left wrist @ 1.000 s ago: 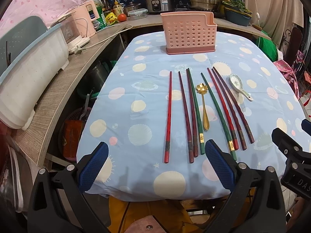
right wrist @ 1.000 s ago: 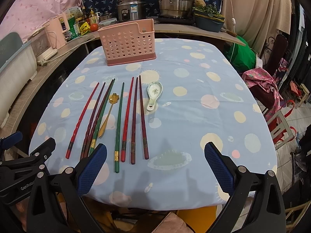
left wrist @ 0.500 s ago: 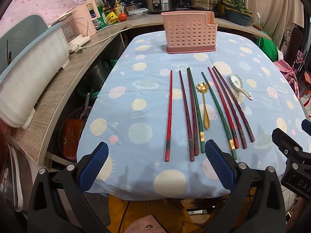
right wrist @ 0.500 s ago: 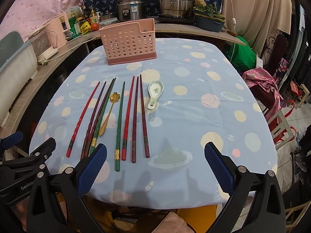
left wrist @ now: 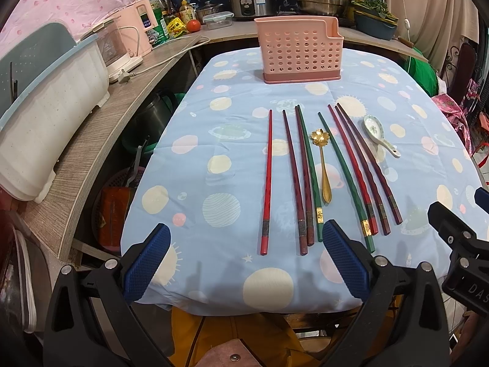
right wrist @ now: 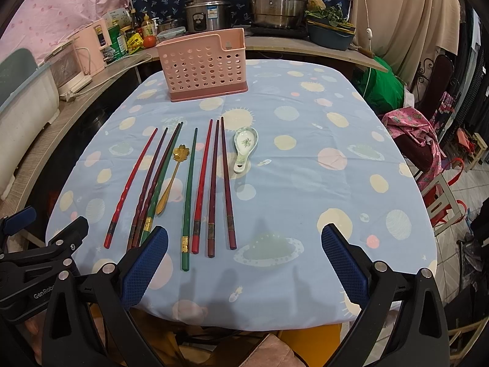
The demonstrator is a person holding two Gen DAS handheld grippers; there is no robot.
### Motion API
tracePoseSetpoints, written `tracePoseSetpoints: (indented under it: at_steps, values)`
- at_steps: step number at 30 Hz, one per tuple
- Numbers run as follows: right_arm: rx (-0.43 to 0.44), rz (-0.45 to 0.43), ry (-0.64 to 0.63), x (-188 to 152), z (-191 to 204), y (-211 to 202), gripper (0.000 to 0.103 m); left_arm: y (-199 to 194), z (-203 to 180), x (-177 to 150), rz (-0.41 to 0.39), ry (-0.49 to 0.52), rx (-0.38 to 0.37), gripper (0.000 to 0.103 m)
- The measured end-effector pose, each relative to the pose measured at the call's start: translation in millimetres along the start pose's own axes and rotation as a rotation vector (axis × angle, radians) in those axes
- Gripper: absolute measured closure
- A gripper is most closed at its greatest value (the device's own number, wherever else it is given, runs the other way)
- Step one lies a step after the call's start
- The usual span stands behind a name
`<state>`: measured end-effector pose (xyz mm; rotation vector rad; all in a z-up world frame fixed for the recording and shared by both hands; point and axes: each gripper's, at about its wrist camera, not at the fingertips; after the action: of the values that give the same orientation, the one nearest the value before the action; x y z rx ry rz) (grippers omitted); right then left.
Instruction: Organize utensils
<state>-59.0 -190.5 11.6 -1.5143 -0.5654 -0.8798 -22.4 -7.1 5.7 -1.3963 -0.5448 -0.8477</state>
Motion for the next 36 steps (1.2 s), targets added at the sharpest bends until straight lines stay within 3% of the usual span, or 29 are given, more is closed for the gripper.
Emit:
tracePoseSetpoints:
  at_steps: [13, 20, 30, 36]
  values:
    - [-0.003, 0.000, 0.004, 0, -1, 2, 0.007, 6, 2, 0, 0.005, -0.006, -0.006, 0.008]
    - [0.003, 0.001, 0.042, 12, -12, 25, 0.007, 22, 9, 6, 0.004, -0.043, -0.019, 0.008]
    - [0.017, 0.016, 0.073, 28, -20, 69, 0.010, 62, 26, -1, 0.096, -0.125, -0.035, 0.008]
    - [0.037, 0.017, 0.108, 41, -23, 94, 0.023, 89, 30, -12, 0.170, -0.152, -0.073, 0.024]
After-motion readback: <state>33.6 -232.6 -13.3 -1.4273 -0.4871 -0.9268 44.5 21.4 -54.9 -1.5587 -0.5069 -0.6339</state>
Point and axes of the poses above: each gripper's, at about its wrist camera, not at the fingertips, and y roughly the way its jaws point, z to its left, x to its top, and after that the axes turned 15 degrees about -z, right-handed
